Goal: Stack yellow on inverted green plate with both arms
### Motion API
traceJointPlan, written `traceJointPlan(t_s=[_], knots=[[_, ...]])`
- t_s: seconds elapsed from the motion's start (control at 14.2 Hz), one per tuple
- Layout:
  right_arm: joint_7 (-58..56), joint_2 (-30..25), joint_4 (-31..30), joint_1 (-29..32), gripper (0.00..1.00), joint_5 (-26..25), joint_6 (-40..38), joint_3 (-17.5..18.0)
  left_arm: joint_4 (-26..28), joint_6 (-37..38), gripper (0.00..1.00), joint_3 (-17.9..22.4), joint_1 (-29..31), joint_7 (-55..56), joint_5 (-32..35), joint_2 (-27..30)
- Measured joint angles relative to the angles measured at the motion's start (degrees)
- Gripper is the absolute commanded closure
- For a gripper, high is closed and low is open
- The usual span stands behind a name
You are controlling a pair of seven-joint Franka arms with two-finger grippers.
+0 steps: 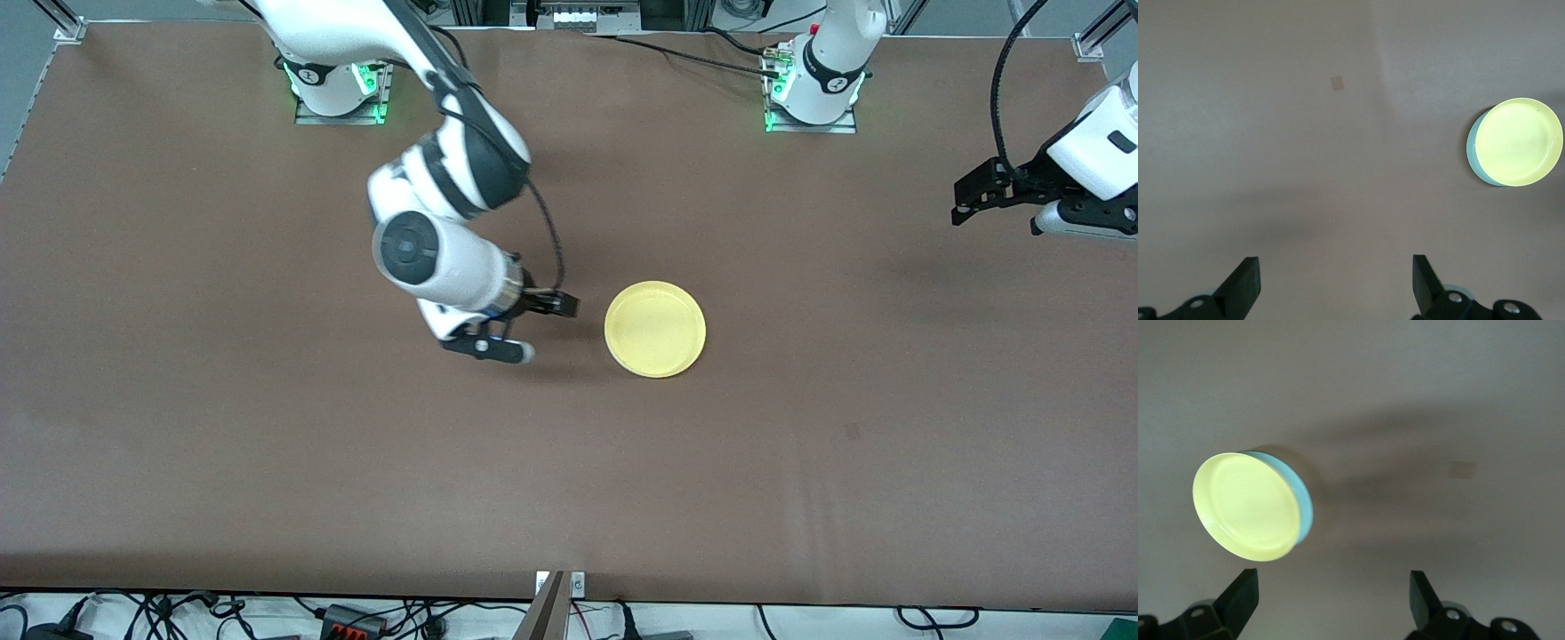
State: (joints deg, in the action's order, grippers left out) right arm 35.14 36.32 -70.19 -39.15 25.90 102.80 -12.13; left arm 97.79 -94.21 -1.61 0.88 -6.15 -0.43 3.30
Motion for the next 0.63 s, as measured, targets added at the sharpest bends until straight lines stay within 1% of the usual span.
traceJointPlan(t_s=[0.14,0.28,0.35,0.49,0.63], knots=[[-3.52,-3.40,-0.19,2.63,0.00,-2.81,-6.06,-2.35,0.00,0.00,0.00,-0.01,-0.01,0.00,0.00,0.00],[-7.97,-5.07,-0.36,5.06,0.00,-4.99,-9.62,-4.73,0.00,0.00,0.00,-0.02,-0.04,0.00,0.00,0.00],[-10.86,-5.43,-0.40,6.38,0.00,-5.28,-10.81,-5.81,0.00,0.00,0.00,-0.03,-0.06,0.00,0.00,0.00],[-16.86,-5.93,-0.44,9.83,0.00,-5.44,-12.19,-6.73,0.00,0.00,0.00,-0.03,-0.10,0.00,0.00,0.00],[-19.47,-6.62,-0.43,13.07,0.00,-5.45,-12.39,-6.89,0.00,0.00,0.00,-0.04,-0.13,0.00,0.00,0.00]])
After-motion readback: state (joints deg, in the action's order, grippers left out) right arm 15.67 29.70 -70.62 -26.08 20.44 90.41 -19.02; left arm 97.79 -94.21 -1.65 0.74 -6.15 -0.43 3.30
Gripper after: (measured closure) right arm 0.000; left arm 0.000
